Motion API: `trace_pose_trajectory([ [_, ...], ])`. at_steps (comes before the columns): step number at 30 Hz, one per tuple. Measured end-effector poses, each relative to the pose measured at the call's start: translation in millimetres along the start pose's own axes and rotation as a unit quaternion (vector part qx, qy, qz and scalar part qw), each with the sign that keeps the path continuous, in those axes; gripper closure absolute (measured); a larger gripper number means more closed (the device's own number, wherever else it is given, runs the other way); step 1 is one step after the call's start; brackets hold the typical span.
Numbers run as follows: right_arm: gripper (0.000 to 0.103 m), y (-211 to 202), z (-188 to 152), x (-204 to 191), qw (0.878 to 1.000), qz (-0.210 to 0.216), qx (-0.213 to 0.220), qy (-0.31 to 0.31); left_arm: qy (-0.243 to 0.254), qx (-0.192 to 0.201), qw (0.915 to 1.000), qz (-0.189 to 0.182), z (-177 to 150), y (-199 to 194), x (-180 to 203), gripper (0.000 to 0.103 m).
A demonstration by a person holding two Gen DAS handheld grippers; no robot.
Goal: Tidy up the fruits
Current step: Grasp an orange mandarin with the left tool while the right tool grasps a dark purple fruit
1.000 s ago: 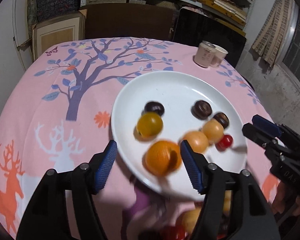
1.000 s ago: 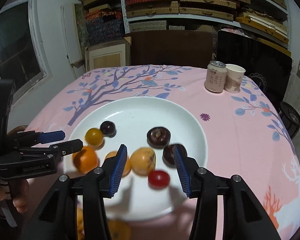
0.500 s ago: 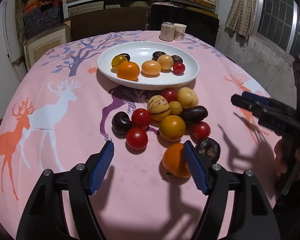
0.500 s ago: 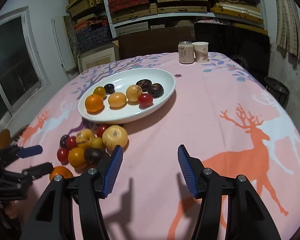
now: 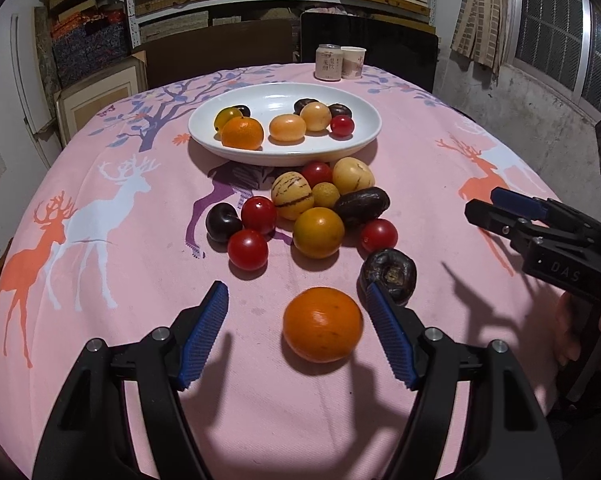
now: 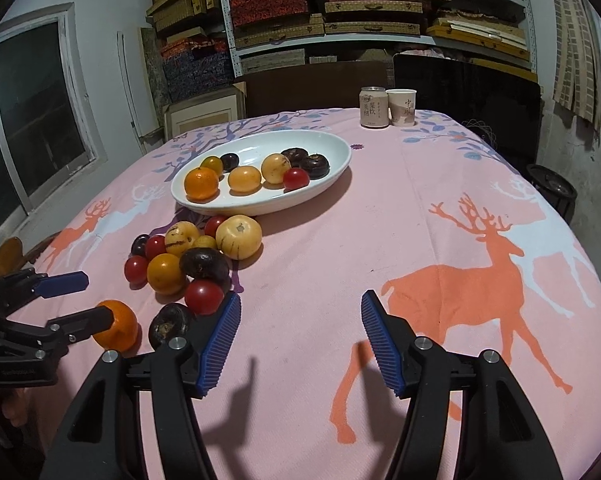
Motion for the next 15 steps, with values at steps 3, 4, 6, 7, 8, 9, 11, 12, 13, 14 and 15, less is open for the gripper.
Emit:
trace_pose_trajectory([
  [3,0.038,3,-2,3,1.0,0.014,-0.007,0.016,0.003,0.002,1.0,0.005,-1,0,3,0.033],
  [4,0.038,4,-3,4,1.0,0.018,-0.009,0.022,0.004,0.003,1.0,0.006,-2,-1,4,0.033],
  [6,0.038,6,-6,8,0.999,0.023,-0.013,0.036,0.005,0.001,1.0,0.006,-4,0,5,0.033],
  [7,0.038,6,-6,9,0.999,0.024,-0.014,0.041,0.005,0.0,1.0,0.007,-4,0,5,0.033],
  [8,0.038,6,-7,10,0.999,0.027,-0.013,0.045,0.005,0.0,1.0,0.008,-5,0,6,0.033],
  [9,0.038,5,-7,10,0.998,0.027,-0.012,0.046,0.006,0.0,0.9999,0.01,-6,0,6,0.033],
  [11,0.038,4,-7,9,0.998,0.029,-0.01,0.048,0.008,0.0,0.9999,0.013,-9,-1,7,0.033],
  [12,0.038,4,-7,10,0.998,0.029,-0.009,0.048,0.01,0.0,0.9999,0.013,-11,-1,7,0.033],
  [13,0.038,4,-7,10,0.998,0.029,-0.008,0.048,0.013,0.0,0.9998,0.014,-13,-1,9,0.033],
  [14,0.038,3,-7,10,0.998,0.03,-0.007,0.048,0.017,0.0,0.9997,0.015,-15,-1,10,0.033],
  [15,0.038,3,-7,10,0.998,0.031,-0.006,0.049,0.02,-0.002,0.9997,0.015,-17,0,12,0.033],
])
Point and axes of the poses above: each gripper's, at about its wrist camera, not at the fingertips, and y roughly the way its jaws point, x to its right, z to its top, the point moved 10 cm from there along y, roughly the way its jaws point, and after that the axes turned 7 degrees about -y, right-handed, at the moved point
